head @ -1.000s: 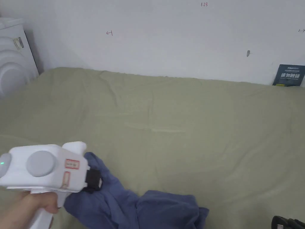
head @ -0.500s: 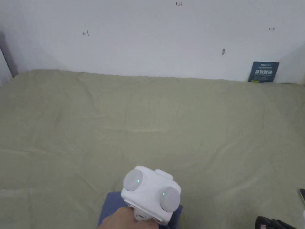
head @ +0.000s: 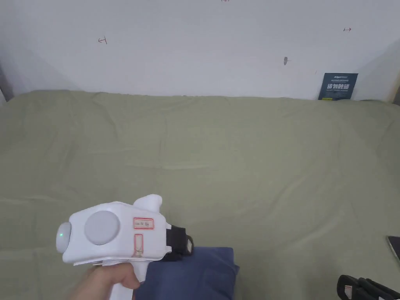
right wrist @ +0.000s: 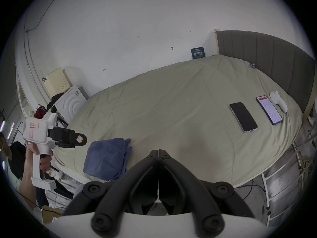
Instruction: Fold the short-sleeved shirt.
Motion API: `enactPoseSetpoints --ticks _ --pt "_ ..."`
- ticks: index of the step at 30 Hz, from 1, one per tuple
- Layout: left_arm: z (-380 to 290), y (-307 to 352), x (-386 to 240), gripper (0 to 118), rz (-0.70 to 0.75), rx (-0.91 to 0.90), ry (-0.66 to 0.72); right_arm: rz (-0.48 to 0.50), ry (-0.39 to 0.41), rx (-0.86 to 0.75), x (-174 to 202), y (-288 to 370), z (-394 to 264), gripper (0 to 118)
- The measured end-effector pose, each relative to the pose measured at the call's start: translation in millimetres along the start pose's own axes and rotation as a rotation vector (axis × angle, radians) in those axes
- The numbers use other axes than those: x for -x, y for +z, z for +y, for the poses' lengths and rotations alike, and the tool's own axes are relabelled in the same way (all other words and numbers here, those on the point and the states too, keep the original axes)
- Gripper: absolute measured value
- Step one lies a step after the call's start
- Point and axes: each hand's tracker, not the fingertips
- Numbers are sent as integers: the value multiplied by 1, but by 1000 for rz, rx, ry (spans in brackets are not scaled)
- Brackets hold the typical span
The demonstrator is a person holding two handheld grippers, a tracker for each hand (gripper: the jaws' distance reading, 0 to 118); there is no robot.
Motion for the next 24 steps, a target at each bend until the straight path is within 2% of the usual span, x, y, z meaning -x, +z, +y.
enactPoseSetpoints --ticks 3,5,7,9,11,13,16,18,20,22,24 --pt "-13 -36 27 0 -185 116 96 4 3 17 6 -5 -2 0" --pt "-27 -67 38 0 -166 143 66 19 -4 29 8 -4 -4 0" --pt "-43 -102 47 0 -207 210 49 21 -4 35 11 -2 -6 0" --pt "-58 -131 63 0 -264 250 120 14 8 45 12 -1 -6 0" --pt "-63 -138 71 0 -230 232 124 14 25 52 12 -1 -7 0" --pt "-58 -131 65 0 -263 217 148 17 48 69 16 -5 -6 0" --pt "-42 -96 49 0 -228 205 54 43 89 86 29 -16 -3 0" --pt "-26 -64 46 0 -261 154 21 94 110 104 46 -30 0 0" --pt "-13 -30 47 0 -180 96 -21 177 97 139 64 -51 3 0" --pt "-4 4 56 0 -95 34 -77 296 62 193 82 -81 4 0" --pt "1 26 73 0 -63 22 -50 427 -15 268 93 -116 1 0"
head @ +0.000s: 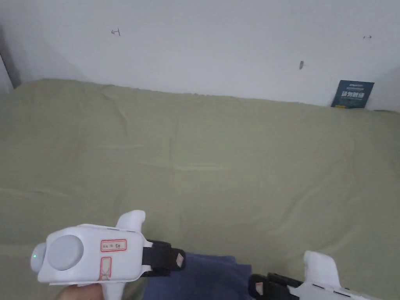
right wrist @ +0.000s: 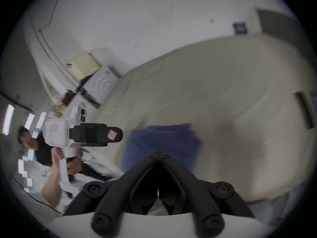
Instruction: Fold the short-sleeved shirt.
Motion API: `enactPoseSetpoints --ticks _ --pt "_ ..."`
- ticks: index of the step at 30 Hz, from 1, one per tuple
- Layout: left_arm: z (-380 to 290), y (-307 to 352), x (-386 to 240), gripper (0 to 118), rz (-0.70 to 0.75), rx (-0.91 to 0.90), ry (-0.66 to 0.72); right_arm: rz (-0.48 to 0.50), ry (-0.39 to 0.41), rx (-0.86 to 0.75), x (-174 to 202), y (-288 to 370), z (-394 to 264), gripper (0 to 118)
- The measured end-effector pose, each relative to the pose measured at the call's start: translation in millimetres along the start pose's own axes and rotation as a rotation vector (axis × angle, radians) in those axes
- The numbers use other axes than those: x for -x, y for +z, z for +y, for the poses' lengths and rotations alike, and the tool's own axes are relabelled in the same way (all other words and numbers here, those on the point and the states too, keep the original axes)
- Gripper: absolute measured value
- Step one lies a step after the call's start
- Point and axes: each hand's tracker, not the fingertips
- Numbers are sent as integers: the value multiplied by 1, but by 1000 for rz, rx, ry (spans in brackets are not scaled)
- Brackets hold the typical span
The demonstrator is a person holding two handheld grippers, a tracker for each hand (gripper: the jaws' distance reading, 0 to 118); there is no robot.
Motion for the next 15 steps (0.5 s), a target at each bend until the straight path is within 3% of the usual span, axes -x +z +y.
enactPoseSetpoints --ticks 4,7,8,11,13,14,15 --pt "3 15 42 0 114 -3 55 276 -178 129 -37 -71 -5 0" --pt "1 6 66 0 113 29 52 356 -285 194 -80 -100 -21 0" --pt "-1 3 72 0 113 51 75 338 -333 209 -95 -106 -26 0" --pt "-6 -2 88 0 50 78 87 498 -516 222 -131 -111 -36 0" --pt "-6 -7 95 0 -57 98 103 469 -482 208 -133 -108 -33 0" --pt "-6 -8 97 17 -101 101 123 479 -477 209 -133 -109 -31 0" --pt "-6 -14 99 77 -149 108 134 478 -475 217 -130 -110 -31 0"
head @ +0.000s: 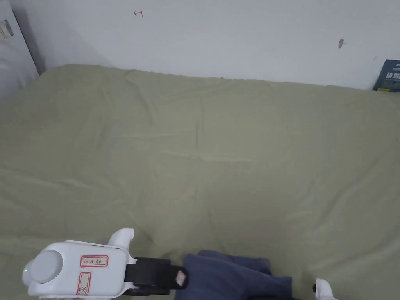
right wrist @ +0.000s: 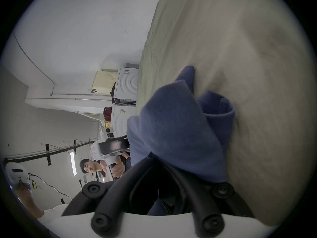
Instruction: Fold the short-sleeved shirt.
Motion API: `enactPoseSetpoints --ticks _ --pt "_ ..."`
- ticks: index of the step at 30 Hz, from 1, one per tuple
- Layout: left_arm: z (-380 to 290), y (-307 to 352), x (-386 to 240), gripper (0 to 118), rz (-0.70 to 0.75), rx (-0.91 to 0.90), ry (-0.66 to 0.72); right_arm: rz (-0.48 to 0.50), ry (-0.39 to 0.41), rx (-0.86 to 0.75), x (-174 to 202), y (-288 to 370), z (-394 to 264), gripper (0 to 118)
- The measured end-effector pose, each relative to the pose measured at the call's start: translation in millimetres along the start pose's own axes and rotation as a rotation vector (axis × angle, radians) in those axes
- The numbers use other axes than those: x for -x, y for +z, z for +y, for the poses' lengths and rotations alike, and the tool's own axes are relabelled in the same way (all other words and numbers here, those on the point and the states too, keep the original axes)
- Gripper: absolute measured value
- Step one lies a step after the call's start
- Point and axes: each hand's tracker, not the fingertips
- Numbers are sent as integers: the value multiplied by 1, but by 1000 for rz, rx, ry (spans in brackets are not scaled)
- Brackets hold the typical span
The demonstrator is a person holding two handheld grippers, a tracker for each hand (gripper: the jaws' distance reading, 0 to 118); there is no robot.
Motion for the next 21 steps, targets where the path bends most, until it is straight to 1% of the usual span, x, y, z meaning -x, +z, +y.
enactPoseSetpoints --ticks 1,2,3,4,6,7,8,9,10,11,12,13,14,15,16,18,21 --pt "1 -11 3 118 -36 61 0 -4 1 4 1 -1 1 0" --pt "-1 -11 3 116 -74 128 -61 -2 0 4 1 0 0 0" --pt "2 -19 7 114 -96 90 3 -4 -2 5 2 1 1 0" --pt "2 -26 8 114 -97 94 29 -5 1 5 2 -1 0 0" --pt "1 -45 8 113 -116 172 -15 4 -10 5 -1 -1 1 0" --pt "2 -70 9 113 -112 192 -20 11 -18 5 -3 -1 1 0" --pt "1 -77 8 113 -126 182 -24 12 -23 5 -1 -1 0 0" --pt "3 -81 6 113 -173 165 -38 11 -22 4 0 -1 0 0" --pt "4 -84 7 111 -191 159 -29 13 -22 4 0 -1 0 0" --pt "4 -83 11 102 -197 152 -13 14 -23 4 0 -1 0 0" --pt "3 -80 14 67 -198 146 -10 12 -23 5 -1 -1 1 0" --pt "3 -77 17 30 -167 127 -22 9 -20 5 0 -1 1 0" --pt "4 -77 21 29 -89 121 -40 5 -16 5 2 0 1 0" --pt "3 -76 30 29 -67 123 -40 -11 0 5 6 -1 1 0" --pt "3 -76 34 29 -139 142 -5 -52 33 8 12 -1 1 0" --pt "5 -72 27 29 -137 126 -6 -73 59 6 23 -2 0 0" --pt "12 -56 21 29 -136 120 -18 -139 142 -3 47 -1 -2 0"
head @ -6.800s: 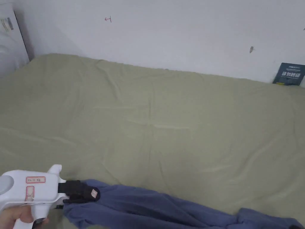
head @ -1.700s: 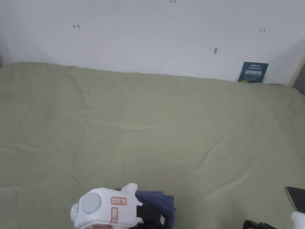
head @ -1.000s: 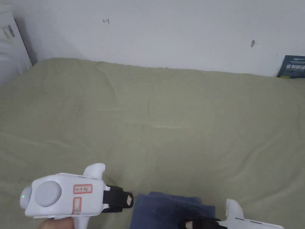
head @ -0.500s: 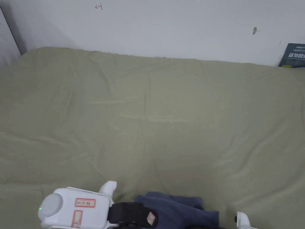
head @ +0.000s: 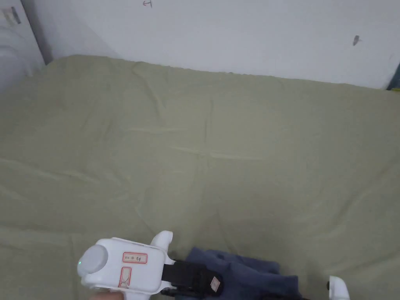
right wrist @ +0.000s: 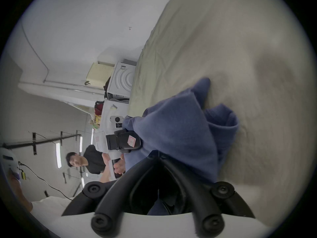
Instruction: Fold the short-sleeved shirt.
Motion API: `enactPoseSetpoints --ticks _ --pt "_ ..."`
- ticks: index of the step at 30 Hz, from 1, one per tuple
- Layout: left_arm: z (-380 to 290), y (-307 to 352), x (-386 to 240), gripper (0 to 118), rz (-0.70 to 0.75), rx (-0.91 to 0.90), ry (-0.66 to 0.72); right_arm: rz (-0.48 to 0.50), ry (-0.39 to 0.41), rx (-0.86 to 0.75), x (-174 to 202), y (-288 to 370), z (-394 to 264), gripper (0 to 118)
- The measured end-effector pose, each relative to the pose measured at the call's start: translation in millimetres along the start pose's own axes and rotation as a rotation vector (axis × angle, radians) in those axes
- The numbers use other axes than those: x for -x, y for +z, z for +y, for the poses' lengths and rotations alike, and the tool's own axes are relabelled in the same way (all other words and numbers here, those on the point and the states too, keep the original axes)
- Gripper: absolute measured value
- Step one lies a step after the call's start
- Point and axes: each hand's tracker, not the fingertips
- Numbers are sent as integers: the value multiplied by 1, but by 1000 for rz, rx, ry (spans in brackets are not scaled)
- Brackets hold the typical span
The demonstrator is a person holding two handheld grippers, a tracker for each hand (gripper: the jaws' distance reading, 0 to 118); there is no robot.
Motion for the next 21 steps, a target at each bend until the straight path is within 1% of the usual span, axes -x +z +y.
enactPoseSetpoints --ticks 3,5,7,9,10,12,13,14,16,19,20,21 --pt "13 45 3 29 66 -45 -8 18 29 -13 16 6 3 0" --pt "24 89 13 29 128 -92 -10 28 56 -28 26 11 6 0" --pt "40 148 28 29 221 -139 1 31 74 -46 32 16 11 0" --pt "53 198 42 29 268 -184 20 23 87 -56 37 19 17 0" --pt "60 220 45 29 282 -169 38 13 96 -63 40 21 19 0" --pt "74 251 60 29 357 -162 64 -11 109 -68 46 21 23 0" --pt "82 264 68 29 399 -159 86 -23 116 -73 48 21 25 0" --pt "89 274 77 29 408 -147 100 -35 117 -76 49 21 26 0" --pt "99 289 93 29 385 -138 117 -49 113 -84 52 20 28 0" --pt "109 294 113 30 376 -109 136 -63 111 -80 52 17 32 0" --pt "110 292 117 31 360 -96 135 -72 110 -81 53 16 34 0" --pt "113 290 119 50 355 -85 129 -73 110 -80 52 14 35 0"
